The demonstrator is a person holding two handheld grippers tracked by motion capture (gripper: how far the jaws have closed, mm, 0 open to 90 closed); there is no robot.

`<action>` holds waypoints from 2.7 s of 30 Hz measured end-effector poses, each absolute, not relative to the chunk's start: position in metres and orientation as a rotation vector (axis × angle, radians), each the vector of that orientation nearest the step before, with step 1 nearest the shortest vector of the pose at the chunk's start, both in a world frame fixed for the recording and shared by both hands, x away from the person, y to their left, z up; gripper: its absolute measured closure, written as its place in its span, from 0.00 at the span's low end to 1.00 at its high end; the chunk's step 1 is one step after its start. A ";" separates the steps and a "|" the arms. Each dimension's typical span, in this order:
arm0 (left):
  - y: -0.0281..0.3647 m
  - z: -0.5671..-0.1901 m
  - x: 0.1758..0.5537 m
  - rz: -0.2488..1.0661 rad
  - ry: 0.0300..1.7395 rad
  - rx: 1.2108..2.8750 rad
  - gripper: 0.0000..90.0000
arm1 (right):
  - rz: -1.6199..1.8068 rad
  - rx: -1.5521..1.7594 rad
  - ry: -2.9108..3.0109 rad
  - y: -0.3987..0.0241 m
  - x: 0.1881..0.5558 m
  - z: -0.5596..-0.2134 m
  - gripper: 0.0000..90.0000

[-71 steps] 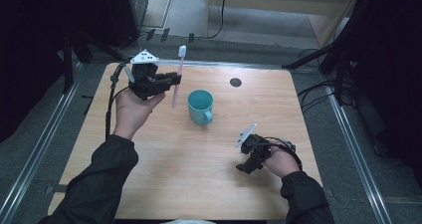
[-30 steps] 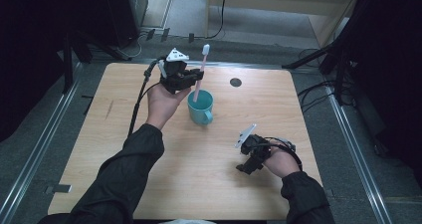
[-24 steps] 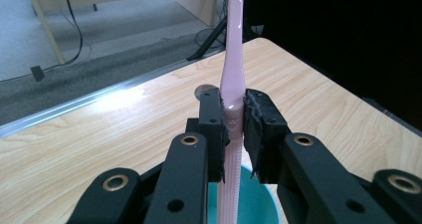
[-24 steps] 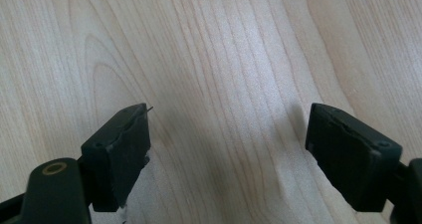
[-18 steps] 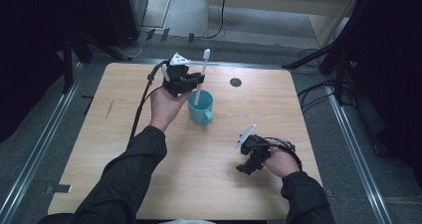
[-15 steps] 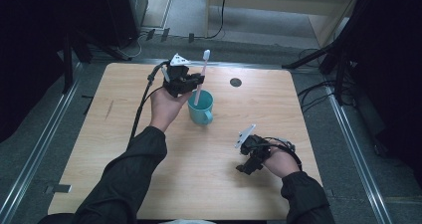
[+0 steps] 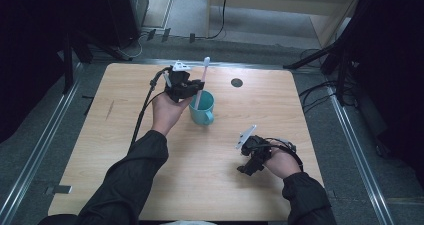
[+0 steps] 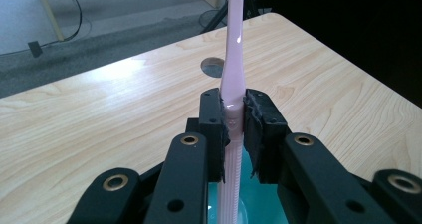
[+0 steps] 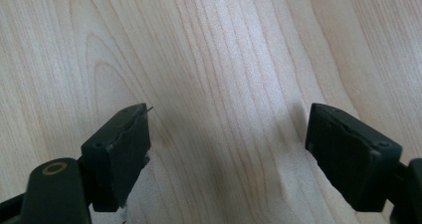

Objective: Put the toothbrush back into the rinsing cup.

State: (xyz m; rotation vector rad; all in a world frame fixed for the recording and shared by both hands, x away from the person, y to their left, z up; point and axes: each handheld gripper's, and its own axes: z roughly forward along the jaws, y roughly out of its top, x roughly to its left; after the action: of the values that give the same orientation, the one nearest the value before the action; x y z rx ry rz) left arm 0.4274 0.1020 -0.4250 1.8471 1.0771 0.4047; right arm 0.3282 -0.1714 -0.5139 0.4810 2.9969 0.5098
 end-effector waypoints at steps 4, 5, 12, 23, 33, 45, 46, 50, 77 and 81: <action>0.101 -0.429 0.428 0.407 1.087 1.853 0.87 | 0.509 0.478 2.999 -0.171 0.328 -0.514 0.20; 0.101 -0.429 0.428 0.407 1.087 1.853 0.87 | 0.509 0.478 2.999 -0.171 0.328 -0.514 0.20; 0.101 -0.441 0.428 0.402 1.108 1.867 0.87 | 0.501 0.472 3.000 -0.171 0.328 -0.515 0.20; 0.097 -0.448 0.428 0.387 1.119 1.890 0.87 | 0.498 0.467 3.005 -0.170 0.328 -0.515 0.20; 0.089 -0.456 0.429 0.376 1.123 1.946 0.87 | 0.489 0.464 3.010 -0.170 0.328 -0.515 0.20; 0.087 -0.459 0.430 0.358 1.136 1.971 0.92 | 0.487 0.463 3.010 -0.170 0.328 -0.516 0.20; 0.087 -0.459 0.430 0.359 1.135 1.973 0.92 | 0.487 0.462 3.010 -0.170 0.328 -0.516 0.20; 0.087 -0.457 0.429 0.364 1.125 1.977 0.92 | 0.487 0.463 3.010 -0.170 0.328 -0.516 0.20; 0.117 -0.425 0.384 0.259 1.067 2.040 0.67 | 0.467 0.450 3.023 -0.168 0.326 -0.517 0.20; 0.126 -0.427 0.377 0.248 1.078 2.035 0.62 | 0.465 0.447 3.024 -0.168 0.326 -0.517 0.20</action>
State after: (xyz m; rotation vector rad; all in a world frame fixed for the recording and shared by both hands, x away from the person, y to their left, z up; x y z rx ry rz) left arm 0.3770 0.1264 -0.4275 2.0347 1.0778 0.2485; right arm 0.3264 -0.1676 -0.5172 0.4474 3.0241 0.4650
